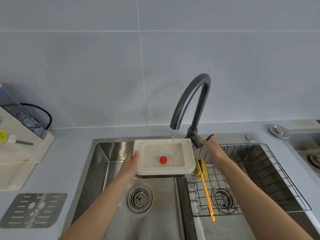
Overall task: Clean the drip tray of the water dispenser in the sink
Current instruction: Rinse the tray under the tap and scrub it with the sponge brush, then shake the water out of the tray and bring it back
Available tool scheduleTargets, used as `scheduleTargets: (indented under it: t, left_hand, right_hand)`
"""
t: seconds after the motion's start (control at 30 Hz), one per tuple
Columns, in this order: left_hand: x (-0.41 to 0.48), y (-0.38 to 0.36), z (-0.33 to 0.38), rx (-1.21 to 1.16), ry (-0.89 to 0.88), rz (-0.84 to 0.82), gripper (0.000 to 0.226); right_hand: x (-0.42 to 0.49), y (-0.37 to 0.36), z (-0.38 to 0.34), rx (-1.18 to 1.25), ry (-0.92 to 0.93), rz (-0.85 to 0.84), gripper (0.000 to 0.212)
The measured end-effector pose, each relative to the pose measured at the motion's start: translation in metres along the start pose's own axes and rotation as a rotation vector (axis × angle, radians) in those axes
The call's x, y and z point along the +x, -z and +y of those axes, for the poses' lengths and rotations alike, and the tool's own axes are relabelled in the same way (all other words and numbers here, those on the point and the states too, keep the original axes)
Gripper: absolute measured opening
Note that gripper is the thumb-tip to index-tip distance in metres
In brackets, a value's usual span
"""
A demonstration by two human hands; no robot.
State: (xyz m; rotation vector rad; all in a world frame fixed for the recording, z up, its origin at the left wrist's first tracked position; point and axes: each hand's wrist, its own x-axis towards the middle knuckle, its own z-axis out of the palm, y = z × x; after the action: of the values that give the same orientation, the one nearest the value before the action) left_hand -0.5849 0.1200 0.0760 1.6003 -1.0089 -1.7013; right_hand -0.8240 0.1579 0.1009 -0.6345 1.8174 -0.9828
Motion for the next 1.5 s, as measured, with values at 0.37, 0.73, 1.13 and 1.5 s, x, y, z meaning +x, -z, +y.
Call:
scheduleTargets:
  t: [0.37, 0.73, 1.13, 1.5]
  left_hand:
    - [0.003, 0.001, 0.0, -0.002, 0.0, 0.018, 0.038]
    - [0.002, 0.0, -0.001, 0.018, -0.02, 0.028, 0.036]
    - [-0.005, 0.036, -0.011, 0.07, -0.002, 0.03, 0.042]
    - [-0.021, 0.088, -0.026, 0.275, 0.099, -0.022, 0.032]
  right_hand:
    - [0.019, -0.013, -0.001, 0.242, -0.02, -0.003, 0.048]
    - [0.019, -0.008, -0.018, 0.176, -0.016, -0.035, 0.081]
    - [-0.047, -0.056, 0.044, 0.07, 0.143, -0.241, 0.055]
    - [-0.061, -0.098, 0.093, 0.218, -0.172, -0.426, 0.03]
